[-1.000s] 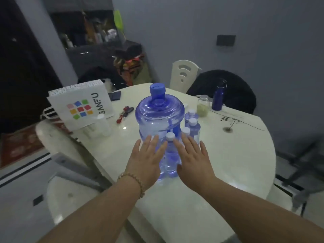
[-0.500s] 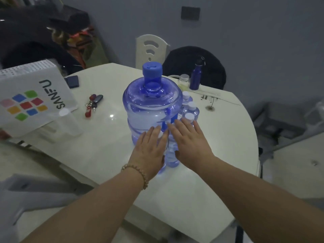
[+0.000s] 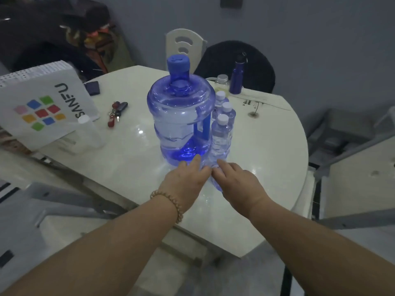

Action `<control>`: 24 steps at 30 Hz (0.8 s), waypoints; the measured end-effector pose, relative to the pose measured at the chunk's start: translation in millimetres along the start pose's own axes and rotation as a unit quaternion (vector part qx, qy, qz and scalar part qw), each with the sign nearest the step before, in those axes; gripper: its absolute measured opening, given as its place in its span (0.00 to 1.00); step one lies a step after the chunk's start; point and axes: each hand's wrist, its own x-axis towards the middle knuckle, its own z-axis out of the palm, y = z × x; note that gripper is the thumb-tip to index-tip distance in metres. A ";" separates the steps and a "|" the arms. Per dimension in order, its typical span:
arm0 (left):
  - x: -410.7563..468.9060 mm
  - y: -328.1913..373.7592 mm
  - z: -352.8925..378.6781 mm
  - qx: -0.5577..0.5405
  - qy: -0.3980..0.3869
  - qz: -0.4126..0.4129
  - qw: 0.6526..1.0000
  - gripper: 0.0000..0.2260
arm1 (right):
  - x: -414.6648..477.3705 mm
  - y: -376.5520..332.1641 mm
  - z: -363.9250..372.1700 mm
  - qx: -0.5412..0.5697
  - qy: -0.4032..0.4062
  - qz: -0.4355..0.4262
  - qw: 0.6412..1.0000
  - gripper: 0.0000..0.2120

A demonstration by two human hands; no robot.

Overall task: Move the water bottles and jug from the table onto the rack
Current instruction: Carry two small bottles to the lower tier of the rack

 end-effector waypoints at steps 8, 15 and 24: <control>-34.7 46.5 51.2 0.000 -0.135 -0.077 0.988 0.19 | -52.5 5.4 41.7 -0.012 -0.028 0.010 0.999 0.29; -39.2 75.6 81.8 -0.026 -0.111 -0.141 0.983 0.17 | -84.2 2.5 87.3 0.031 -0.043 0.011 0.999 0.23; -29.8 78.9 95.9 -0.030 -0.126 -0.155 0.979 0.14 | -80.8 -7.3 94.2 0.048 -0.043 0.063 0.996 0.15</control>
